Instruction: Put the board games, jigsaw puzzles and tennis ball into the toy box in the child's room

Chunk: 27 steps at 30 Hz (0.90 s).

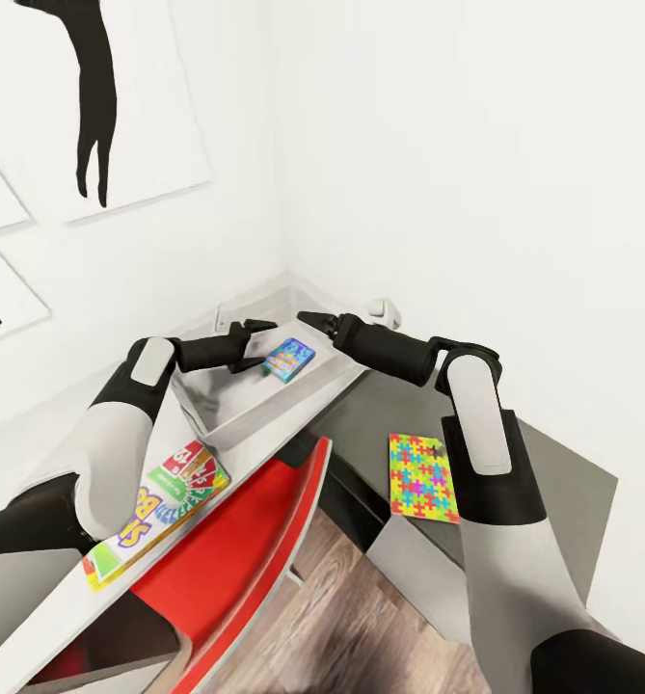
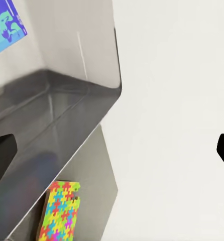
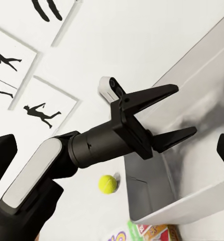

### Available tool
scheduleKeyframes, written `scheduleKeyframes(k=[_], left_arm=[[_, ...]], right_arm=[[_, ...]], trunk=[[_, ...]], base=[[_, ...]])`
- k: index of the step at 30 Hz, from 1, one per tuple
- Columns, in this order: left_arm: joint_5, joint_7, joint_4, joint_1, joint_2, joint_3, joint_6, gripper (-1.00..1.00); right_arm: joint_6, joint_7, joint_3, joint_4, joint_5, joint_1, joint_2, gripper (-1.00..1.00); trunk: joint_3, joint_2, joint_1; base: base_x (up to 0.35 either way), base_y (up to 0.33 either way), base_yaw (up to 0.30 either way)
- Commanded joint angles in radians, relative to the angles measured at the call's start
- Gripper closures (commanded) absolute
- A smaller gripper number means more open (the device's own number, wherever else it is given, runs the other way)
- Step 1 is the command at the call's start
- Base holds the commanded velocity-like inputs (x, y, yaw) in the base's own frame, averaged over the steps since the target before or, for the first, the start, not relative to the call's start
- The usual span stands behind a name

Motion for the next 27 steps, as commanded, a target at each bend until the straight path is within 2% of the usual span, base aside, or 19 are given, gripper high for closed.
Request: scheduleKeyframes(k=[1,8,20,27], left_arm=[[-0.009,-0.007,0.000,-0.001,0.002,0.007,0.006,-1.00],[-0.009,-0.007,0.000,-0.001,0.008,0.007,0.006,-1.00],[0.004,-0.007,0.000,-0.001,0.011,0.007,0.006,-1.00],[0.011,-0.007,0.000,-0.001,0.011,0.006,0.006,-1.00]], right_arm=[[0.003,-0.010,0.000,-0.001,-0.010,-0.001,0.000,-1.00],[0.002,-0.010,0.000,-0.001,-0.010,-0.001,0.000,-1.00],[0.003,-0.010,0.000,-0.001,-0.010,0.000,0.000,-1.00],[0.002,-0.010,0.000,-0.001,-0.010,0.000,0.000,-1.00]], trunk=[[0.000,-0.002,0.001],[0.011,-0.002,0.001],[0.030,-0.002,0.001],[0.041,-0.002,0.001]], base=[[-0.090,0.066,-0.090],[-0.131,0.101,-0.090],[-0.019,0.013,-0.090],[-0.116,0.066,-0.090]])
